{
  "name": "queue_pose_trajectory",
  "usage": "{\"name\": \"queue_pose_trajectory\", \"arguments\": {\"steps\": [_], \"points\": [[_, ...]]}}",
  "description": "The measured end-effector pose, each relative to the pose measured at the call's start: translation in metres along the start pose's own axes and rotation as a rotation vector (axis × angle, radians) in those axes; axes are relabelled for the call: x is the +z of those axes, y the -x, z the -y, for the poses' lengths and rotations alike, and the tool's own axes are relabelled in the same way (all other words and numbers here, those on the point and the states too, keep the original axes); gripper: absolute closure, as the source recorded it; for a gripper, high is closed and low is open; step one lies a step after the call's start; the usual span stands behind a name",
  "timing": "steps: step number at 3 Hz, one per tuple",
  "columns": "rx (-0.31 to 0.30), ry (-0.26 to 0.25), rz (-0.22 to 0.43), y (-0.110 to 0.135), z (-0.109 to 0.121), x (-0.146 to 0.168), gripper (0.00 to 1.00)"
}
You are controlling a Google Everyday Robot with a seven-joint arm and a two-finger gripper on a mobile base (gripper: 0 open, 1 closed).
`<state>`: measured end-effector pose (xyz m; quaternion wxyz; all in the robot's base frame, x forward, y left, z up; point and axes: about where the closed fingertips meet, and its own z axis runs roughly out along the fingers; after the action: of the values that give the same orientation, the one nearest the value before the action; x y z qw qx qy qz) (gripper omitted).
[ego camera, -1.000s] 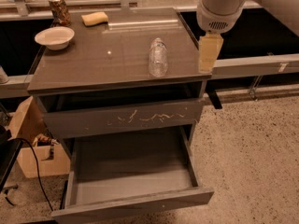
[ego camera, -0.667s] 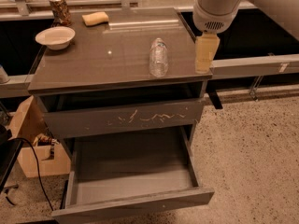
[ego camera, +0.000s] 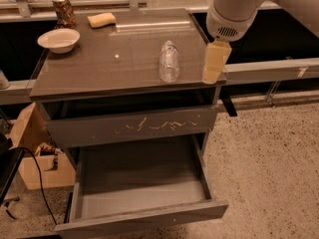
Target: Place water bottle into middle drawer
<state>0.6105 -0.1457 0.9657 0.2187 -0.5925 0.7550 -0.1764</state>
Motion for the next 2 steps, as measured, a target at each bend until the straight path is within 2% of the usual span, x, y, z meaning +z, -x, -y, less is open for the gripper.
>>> {"name": "queue_pose_trajectory", "arguments": {"steps": [1, 2], "points": [[0.138, 0.035, 0.056, 0.0129, -0.0114, 0.0062, 0.0], [0.271, 0.036, 0.081, 0.0205, -0.0125, 0.0122, 0.0]]}}
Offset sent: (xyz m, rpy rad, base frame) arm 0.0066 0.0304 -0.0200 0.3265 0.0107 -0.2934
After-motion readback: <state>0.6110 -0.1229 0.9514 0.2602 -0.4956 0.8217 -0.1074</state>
